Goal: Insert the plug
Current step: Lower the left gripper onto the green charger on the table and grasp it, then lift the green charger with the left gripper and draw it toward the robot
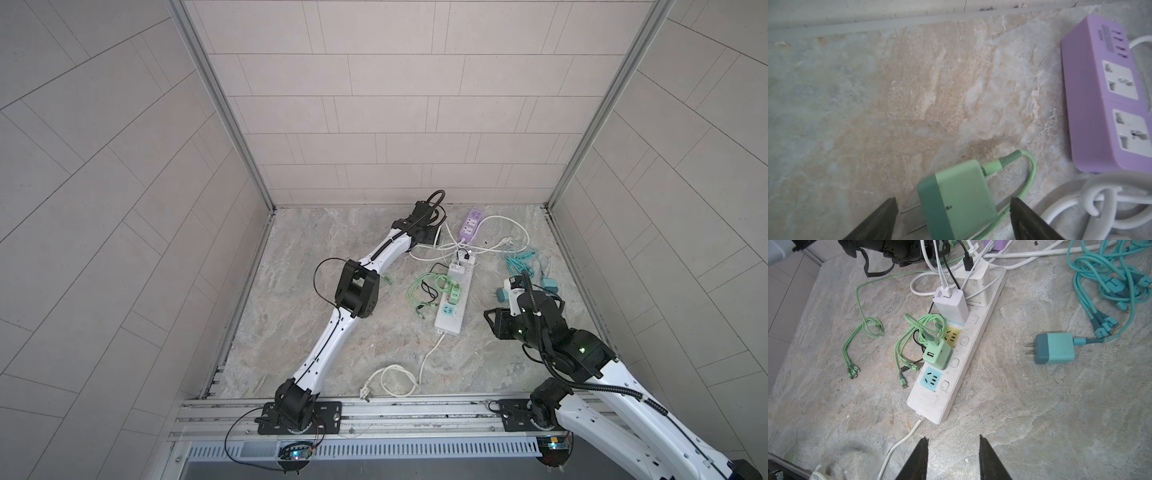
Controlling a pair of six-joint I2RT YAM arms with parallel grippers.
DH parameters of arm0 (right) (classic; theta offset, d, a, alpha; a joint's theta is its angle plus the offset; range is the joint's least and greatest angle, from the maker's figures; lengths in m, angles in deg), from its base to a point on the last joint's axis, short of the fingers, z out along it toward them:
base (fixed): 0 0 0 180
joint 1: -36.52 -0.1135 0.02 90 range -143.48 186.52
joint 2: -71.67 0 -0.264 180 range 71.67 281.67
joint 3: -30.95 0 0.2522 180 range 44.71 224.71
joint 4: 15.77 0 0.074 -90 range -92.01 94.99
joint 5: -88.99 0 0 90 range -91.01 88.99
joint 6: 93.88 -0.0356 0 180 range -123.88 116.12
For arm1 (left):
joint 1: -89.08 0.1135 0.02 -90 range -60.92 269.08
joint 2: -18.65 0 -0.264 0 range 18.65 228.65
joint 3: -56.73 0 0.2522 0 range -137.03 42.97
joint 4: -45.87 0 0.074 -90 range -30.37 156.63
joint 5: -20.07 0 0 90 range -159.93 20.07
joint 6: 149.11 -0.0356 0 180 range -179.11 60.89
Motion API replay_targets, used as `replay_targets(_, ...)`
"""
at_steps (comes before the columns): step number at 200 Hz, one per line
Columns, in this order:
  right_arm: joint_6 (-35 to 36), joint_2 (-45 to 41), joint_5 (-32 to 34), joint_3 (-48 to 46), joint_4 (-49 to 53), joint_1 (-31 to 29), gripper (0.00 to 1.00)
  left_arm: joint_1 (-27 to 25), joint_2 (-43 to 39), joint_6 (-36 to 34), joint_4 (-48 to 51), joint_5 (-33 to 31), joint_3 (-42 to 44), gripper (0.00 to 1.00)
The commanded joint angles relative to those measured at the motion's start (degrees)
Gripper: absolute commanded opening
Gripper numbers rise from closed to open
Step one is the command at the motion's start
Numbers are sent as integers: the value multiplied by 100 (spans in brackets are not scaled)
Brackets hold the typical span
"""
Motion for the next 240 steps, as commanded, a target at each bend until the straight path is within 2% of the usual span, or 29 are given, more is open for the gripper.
replay_targets(1, -13, -36, 38, 143, 154, 12, 39, -10, 168, 169, 271, -38, -156, 89)
replay_targets(30, -24, -78, 13, 126, 161, 13, 37, 50, 204, 368, 265, 24, -149, 80)
replay_targets(59, 5, -78, -7, 126, 182, 11, 34, 162, 206, 660, 123, 141, -69, 78)
replay_targets(93, 8, -47, 4, 147, 173, 10, 34, 250, 175, 797, 57, 145, -15, 61)
replay_targets(124, 8, -33, 8, 132, 139, 13, 34, 314, -128, 809, -252, 108, 541, 48)
replay_targets(141, 13, 30, -6, 113, 114, 14, 34, 338, -523, 812, -581, 11, 1170, 46)
replay_targets(173, 7, 139, -192, 26, -101, 16, 33, 394, -1514, 866, -1543, -291, 2880, 45)
replay_targets(204, 8, 227, -327, -16, -279, 18, 33, 506, -2211, 856, -1799, -413, 3899, 47)
replay_targets(240, 44, 366, -472, -26, -461, 11, 33, 694, -3182, 891, -2292, -665, 5476, 49)
